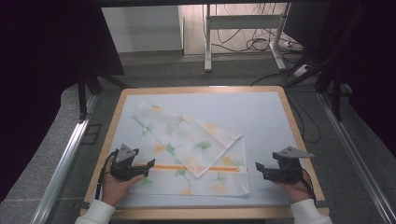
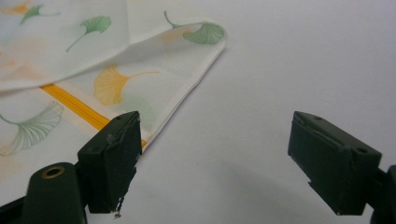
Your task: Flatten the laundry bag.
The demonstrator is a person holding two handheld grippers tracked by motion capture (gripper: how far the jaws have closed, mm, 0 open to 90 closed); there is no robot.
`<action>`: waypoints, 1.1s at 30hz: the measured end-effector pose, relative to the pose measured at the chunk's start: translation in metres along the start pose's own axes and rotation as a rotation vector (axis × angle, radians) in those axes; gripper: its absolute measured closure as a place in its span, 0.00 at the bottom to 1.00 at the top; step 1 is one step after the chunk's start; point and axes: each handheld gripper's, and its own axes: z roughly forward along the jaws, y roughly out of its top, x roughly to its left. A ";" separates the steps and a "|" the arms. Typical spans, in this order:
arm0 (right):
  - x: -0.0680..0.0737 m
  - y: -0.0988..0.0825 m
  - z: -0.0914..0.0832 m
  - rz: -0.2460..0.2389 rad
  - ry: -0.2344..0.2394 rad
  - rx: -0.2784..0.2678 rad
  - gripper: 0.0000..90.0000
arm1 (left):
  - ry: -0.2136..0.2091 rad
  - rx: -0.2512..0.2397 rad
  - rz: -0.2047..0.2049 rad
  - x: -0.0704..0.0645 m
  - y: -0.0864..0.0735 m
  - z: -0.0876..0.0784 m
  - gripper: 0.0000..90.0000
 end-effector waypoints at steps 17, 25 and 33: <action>0.006 0.003 -0.004 0.013 0.045 -0.014 0.34 | 0.001 0.001 -0.004 0.000 0.000 -0.002 0.24; 0.008 0.005 -0.007 0.005 0.055 -0.030 0.64 | -0.052 -0.032 0.035 -0.004 -0.001 -0.008 0.24; 0.011 0.010 -0.007 -0.031 0.071 -0.052 0.92 | -0.034 -0.019 0.026 -0.001 -0.004 -0.010 0.23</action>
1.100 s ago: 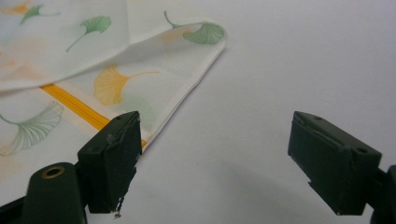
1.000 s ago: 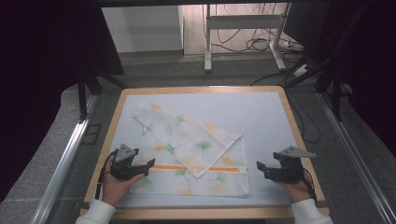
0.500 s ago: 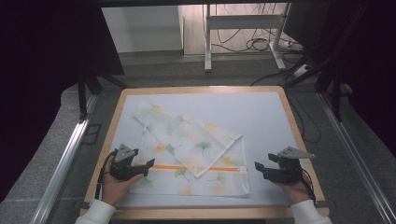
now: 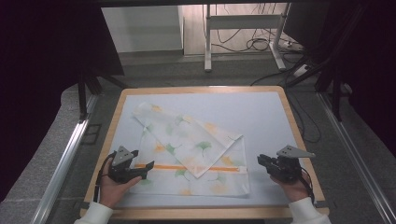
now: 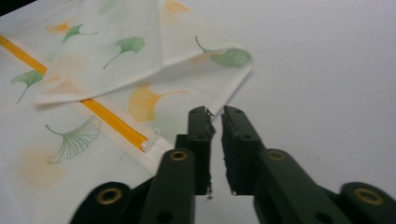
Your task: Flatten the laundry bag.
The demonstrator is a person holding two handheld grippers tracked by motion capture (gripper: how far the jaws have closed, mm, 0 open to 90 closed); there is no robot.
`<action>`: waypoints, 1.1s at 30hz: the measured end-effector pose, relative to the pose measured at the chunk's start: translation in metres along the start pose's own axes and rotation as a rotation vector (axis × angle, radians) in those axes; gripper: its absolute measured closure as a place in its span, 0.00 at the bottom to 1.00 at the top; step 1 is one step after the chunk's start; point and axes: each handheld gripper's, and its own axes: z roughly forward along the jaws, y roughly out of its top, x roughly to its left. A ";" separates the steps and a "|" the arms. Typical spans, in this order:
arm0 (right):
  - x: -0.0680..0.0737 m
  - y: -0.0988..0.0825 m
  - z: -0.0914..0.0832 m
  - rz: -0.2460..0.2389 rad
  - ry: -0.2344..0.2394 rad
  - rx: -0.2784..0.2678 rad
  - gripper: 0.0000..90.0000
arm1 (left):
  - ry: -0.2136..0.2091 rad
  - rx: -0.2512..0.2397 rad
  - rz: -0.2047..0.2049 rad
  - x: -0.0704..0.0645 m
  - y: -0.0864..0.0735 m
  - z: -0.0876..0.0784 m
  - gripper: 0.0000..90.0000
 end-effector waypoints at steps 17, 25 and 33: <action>0.028 0.002 0.013 -0.084 0.072 0.047 0.99 | -0.019 -0.009 0.012 -0.006 0.003 0.003 0.27; 0.049 0.005 0.029 -0.122 0.134 0.088 0.99 | -0.030 -0.004 0.014 -0.009 0.003 0.004 0.26; 0.070 0.015 0.050 -0.167 0.203 0.109 0.92 | -0.065 0.029 0.029 -0.016 0.001 0.006 0.25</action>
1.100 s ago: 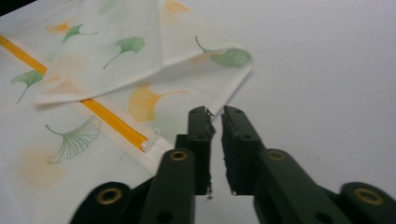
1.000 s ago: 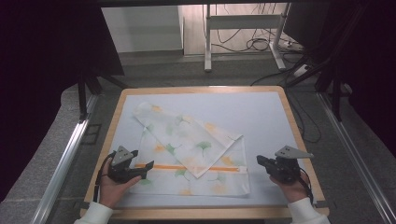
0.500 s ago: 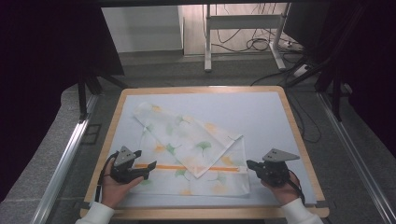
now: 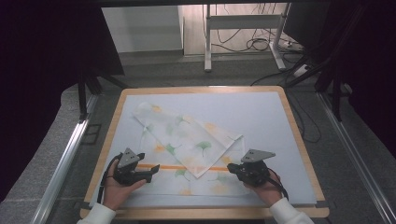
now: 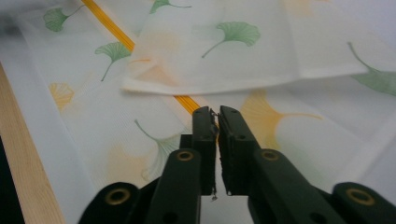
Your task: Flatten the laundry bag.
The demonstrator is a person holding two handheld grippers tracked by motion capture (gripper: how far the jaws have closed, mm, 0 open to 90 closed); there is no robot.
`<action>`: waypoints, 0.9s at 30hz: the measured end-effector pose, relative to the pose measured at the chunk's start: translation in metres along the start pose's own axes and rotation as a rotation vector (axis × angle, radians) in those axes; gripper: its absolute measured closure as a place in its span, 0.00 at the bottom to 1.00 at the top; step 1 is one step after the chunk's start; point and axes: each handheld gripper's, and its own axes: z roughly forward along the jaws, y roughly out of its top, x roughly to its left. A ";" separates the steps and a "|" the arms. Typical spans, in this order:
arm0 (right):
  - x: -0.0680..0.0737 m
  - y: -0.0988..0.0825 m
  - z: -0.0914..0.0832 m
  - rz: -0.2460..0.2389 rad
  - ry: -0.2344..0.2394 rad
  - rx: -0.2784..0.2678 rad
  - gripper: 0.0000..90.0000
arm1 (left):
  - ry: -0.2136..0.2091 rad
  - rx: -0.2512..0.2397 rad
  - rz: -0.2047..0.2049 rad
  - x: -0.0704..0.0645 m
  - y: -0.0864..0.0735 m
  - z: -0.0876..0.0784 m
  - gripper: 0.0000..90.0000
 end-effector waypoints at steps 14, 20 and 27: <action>0.032 0.036 0.038 -0.079 0.037 0.052 0.40 | -0.024 0.038 0.014 -0.010 -0.006 -0.001 0.24; 0.044 0.051 0.059 -0.115 0.069 0.111 0.33 | -0.028 0.037 0.011 -0.009 -0.006 -0.002 0.24; 0.053 0.059 0.078 -0.134 0.095 0.158 0.33 | -0.024 0.038 0.015 -0.009 -0.006 -0.002 0.24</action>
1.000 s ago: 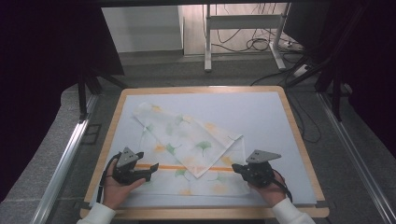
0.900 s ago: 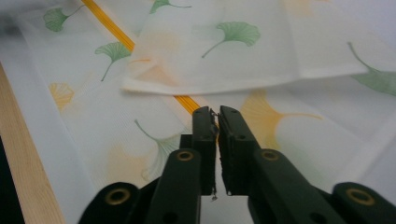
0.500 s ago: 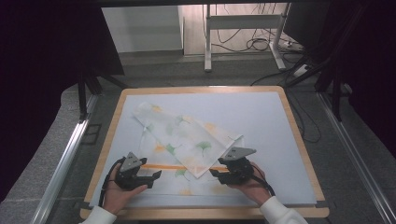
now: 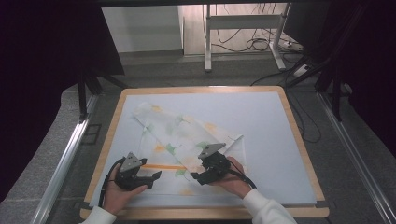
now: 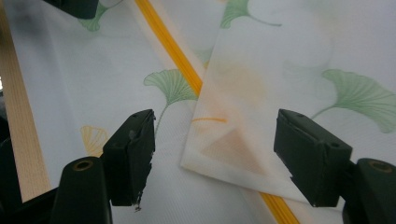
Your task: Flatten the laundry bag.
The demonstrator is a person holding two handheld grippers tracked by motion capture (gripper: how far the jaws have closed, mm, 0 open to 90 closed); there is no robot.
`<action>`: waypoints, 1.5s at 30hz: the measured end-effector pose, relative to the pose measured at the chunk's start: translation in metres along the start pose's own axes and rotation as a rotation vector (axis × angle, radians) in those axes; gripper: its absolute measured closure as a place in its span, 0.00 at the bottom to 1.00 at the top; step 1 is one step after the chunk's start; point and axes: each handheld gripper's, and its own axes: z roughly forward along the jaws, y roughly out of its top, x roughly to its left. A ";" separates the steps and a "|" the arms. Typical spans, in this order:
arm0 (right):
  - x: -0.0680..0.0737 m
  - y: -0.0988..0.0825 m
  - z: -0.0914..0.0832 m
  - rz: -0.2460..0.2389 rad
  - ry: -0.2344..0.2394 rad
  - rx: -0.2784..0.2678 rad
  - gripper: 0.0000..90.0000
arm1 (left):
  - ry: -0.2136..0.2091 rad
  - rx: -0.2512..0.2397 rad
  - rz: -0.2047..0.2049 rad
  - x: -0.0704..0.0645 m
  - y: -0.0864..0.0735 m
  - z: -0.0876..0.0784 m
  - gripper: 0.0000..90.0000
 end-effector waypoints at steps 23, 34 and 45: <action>-0.005 -0.005 0.022 -0.032 -0.101 0.127 0.65 | 0.014 0.000 -0.001 0.002 0.000 0.000 0.25; -0.011 -0.004 0.019 -0.022 -0.098 0.084 0.94 | 0.015 0.009 0.005 0.002 -0.001 0.001 0.25; -0.022 0.004 -0.003 0.020 -0.093 -0.011 0.95 | 0.015 0.014 0.009 0.003 -0.001 0.001 0.25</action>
